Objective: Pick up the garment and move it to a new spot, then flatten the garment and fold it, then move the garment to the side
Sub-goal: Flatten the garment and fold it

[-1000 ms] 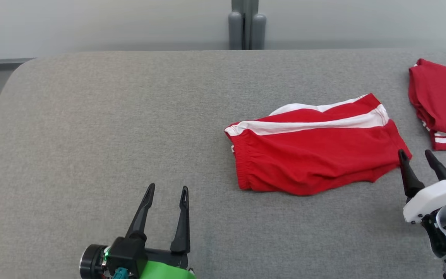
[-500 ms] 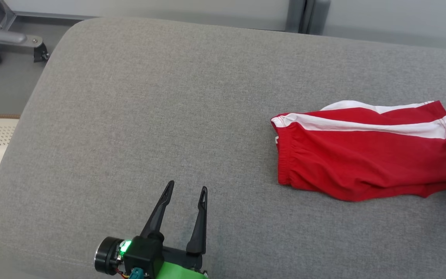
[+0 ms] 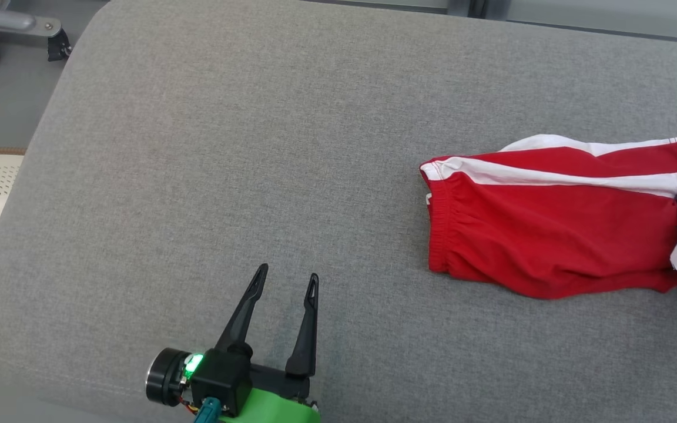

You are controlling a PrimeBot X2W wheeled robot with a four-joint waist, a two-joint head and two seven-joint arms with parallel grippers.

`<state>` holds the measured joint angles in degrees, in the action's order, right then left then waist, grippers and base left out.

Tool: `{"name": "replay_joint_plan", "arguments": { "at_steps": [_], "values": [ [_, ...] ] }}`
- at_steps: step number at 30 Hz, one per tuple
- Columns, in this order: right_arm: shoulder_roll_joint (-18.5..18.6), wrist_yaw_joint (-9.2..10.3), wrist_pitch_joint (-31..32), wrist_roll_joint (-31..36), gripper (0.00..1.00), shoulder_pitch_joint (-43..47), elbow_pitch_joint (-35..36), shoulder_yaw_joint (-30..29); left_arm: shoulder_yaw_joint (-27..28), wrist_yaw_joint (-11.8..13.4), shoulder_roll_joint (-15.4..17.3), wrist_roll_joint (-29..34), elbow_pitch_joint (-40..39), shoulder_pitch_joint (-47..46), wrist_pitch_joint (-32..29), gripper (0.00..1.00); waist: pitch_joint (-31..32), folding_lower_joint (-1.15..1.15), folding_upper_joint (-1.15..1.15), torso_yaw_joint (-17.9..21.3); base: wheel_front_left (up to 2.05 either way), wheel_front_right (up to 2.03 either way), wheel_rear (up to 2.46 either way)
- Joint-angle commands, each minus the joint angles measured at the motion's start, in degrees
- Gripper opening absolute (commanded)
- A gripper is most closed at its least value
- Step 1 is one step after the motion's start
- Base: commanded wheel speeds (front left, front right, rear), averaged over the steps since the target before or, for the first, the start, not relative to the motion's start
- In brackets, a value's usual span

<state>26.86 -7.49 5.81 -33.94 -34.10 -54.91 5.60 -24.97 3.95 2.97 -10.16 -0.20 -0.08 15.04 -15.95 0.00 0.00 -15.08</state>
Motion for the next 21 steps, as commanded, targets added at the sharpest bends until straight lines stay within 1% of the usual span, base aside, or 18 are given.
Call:
{"name": "replay_joint_plan", "arguments": {
  "at_steps": [1,7,14,15,18,21],
  "values": [
    [-1.70,0.09,1.43,-0.27,0.00,3.76,-1.59,1.87,0.11,-0.32,-0.05,0.24,0.20,-0.83,0.16,1.00,0.26,0.00,0.00,0.79,0.00,0.00,0.00],
    [1.47,0.10,-2.28,-0.83,0.00,4.00,1.11,4.61,0.12,-0.50,-0.05,0.10,1.22,0.28,0.16,1.00,2.55,0.00,0.00,3.54,0.00,0.00,0.00],
    [7.07,0.08,-5.19,0.68,0.00,2.90,5.29,7.08,-0.14,-0.54,-0.04,-0.07,2.11,1.65,0.16,1.00,6.01,0.00,0.00,6.33,0.00,0.00,0.00],
    [8.20,0.08,-5.35,1.26,0.00,2.34,6.95,7.87,-0.31,-0.51,-0.05,-0.20,2.38,2.03,0.16,1.00,6.81,0.00,0.00,6.75,0.00,0.00,0.00],
    [8.97,0.07,-5.09,2.12,0.00,1.36,10.46,9.27,-0.48,-0.42,-0.03,-0.49,2.90,2.18,0.16,1.00,7.88,0.00,0.00,7.13,0.00,0.00,0.00],
    [7.98,0.07,-4.29,3.10,0.00,0.36,14.52,10.59,-0.65,-0.34,-0.03,-0.85,3.28,2.46,0.16,1.00,8.85,0.00,0.00,7.26,0.00,0.00,0.00]
  ]
}}
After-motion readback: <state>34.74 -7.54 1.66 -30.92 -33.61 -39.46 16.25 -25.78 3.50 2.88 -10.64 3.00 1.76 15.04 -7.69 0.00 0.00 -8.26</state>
